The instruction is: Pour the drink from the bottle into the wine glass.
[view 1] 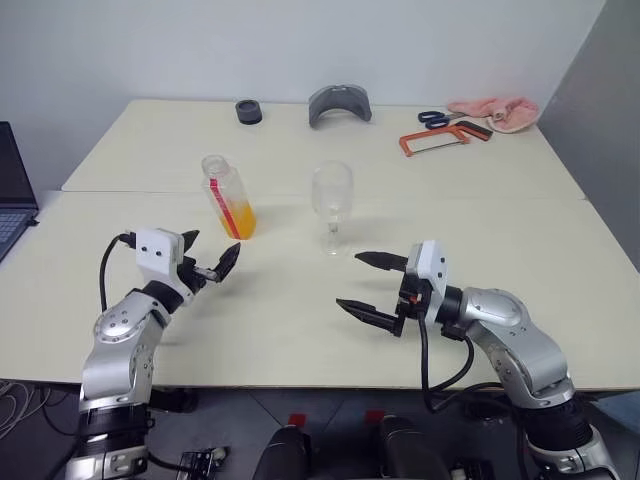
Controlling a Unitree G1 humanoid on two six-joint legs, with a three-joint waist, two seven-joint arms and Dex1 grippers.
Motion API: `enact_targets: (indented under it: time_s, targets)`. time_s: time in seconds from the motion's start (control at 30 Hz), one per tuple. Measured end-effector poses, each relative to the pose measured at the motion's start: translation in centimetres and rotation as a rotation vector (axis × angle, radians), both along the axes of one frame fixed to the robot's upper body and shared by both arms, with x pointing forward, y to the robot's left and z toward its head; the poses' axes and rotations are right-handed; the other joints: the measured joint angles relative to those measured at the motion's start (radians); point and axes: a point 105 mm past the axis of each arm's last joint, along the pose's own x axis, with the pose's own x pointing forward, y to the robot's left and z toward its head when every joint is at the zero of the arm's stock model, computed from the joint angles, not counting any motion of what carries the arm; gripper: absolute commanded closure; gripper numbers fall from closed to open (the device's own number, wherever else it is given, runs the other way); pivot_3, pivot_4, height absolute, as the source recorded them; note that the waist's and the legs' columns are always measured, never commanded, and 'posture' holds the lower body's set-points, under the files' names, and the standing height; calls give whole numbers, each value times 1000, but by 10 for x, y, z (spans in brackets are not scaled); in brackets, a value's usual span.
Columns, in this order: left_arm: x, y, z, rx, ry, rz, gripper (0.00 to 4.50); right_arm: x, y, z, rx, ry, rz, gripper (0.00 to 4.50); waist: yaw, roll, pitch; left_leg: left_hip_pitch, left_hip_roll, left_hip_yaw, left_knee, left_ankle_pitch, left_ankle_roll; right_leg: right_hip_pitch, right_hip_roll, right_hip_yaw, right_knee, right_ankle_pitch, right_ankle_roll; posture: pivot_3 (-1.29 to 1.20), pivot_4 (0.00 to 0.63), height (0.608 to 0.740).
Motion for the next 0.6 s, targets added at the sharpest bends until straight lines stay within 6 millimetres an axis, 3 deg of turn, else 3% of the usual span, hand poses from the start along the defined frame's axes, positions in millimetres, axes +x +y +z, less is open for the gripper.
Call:
enact_targets:
  time_s: [0.3,0.6]
  targets:
    - [31,3,11,-33,-13,12,0,2,1,3,-7,26,-37,19,6,0,0,0,-1,0,0,0,0,0,0,0,0,0,0,0,150,740]
    - [50,-1,9,-3,6,1,0,1,3,3,-21,16,-38,19,6,-1,0,0,-1,0,0,0,0,0,0,0,0,0,0,0,150,740]
